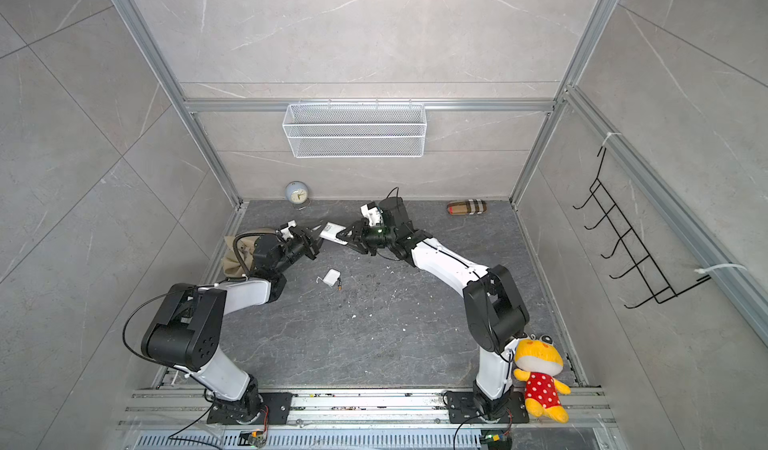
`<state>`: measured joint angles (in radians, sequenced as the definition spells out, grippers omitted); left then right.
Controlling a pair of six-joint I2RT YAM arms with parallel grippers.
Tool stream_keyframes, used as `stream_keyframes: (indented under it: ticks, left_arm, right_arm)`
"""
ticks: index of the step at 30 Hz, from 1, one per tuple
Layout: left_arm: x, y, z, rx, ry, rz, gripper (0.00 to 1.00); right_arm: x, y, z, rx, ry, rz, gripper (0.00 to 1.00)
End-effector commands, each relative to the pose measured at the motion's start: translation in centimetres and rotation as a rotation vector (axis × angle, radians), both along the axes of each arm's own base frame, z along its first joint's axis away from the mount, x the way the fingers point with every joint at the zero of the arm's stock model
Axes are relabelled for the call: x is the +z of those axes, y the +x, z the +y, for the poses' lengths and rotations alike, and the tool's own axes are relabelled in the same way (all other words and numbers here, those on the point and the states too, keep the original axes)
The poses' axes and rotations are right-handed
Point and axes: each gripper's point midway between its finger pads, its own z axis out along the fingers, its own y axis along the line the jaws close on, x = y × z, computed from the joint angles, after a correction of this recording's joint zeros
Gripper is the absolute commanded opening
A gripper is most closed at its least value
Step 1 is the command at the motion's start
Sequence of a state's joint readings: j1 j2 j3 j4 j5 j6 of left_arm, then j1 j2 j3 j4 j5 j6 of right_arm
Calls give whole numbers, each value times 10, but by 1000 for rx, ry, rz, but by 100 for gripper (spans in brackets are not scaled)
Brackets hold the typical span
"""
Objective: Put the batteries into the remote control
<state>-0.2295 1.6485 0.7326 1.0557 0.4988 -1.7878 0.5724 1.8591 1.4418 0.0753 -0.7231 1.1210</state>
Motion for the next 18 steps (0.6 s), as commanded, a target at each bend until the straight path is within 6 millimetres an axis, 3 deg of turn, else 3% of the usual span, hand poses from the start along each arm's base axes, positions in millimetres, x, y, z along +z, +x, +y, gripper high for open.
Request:
stream_keyframes:
  ticks: [1, 7, 11, 12, 15, 18]
  left_arm:
    - [36, -6, 0, -1, -13, -108, 0]
    - [33, -6, 1, 4, -11, -104, 0]
    - [29, -8, 2, 6, -11, -97, 0]
    - [28, -8, 2, 5, -8, -100, 0]
    - [17, -8, 14, 27, 17, -92, 0]
    - [-4, -11, 38, 65, 55, -71, 1]
  right_arm:
    - [11, 3, -4, 6, 11, -50, 30]
    - [8, 2, -8, 3, 9, -46, 21]
    - [5, 2, -7, 2, 7, -37, 20]
    - [5, 3, -7, 0, 7, -39, 23]
    - [8, 2, -8, 9, -3, -49, 41]
    - [7, -2, -16, 27, -91, -99, 53]
